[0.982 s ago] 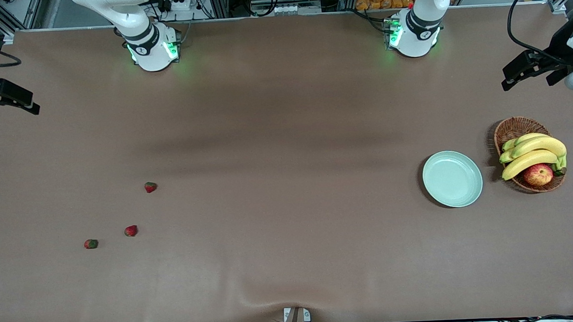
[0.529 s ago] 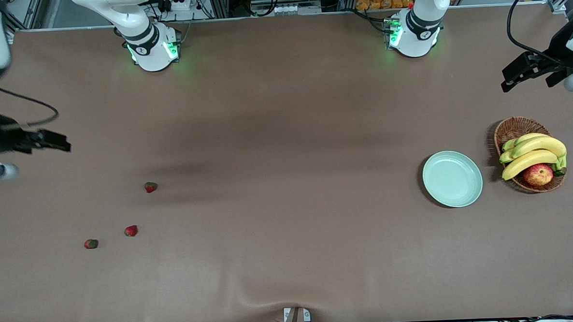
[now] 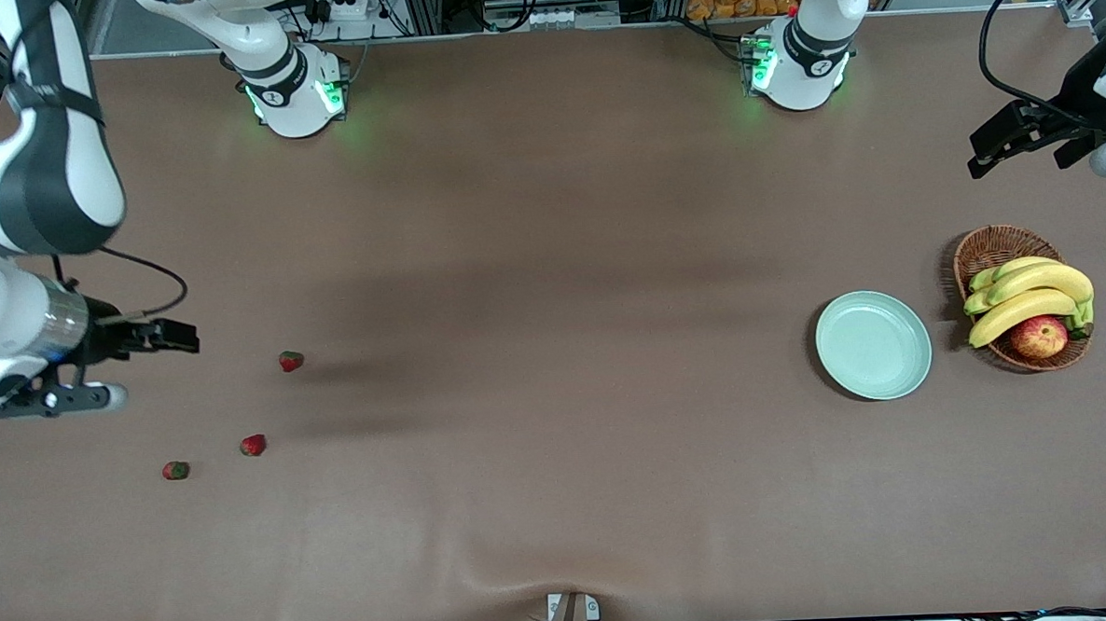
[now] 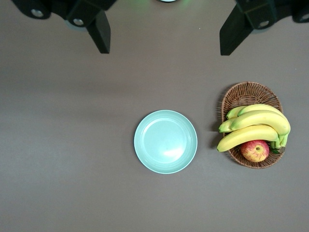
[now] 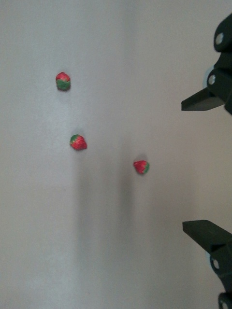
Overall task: Collect all strawberries into plate
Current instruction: 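Reach the right gripper down to a strawberry and close on it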
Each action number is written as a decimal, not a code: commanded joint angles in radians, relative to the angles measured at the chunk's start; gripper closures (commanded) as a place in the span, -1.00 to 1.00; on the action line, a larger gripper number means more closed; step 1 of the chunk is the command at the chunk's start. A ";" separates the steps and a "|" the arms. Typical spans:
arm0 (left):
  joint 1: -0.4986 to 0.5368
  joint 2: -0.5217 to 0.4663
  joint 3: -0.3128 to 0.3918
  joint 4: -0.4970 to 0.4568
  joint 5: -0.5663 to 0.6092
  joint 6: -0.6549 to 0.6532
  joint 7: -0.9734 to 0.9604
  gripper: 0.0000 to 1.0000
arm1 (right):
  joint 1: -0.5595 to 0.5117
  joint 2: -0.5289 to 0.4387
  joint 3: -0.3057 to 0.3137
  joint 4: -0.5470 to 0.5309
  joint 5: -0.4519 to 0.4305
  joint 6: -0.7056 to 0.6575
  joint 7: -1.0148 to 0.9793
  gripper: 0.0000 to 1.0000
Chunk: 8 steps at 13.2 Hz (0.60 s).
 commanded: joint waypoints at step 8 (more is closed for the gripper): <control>0.001 0.012 -0.007 0.022 -0.005 -0.005 -0.018 -1.00 | -0.077 0.165 -0.005 0.033 0.240 0.107 0.001 -1.00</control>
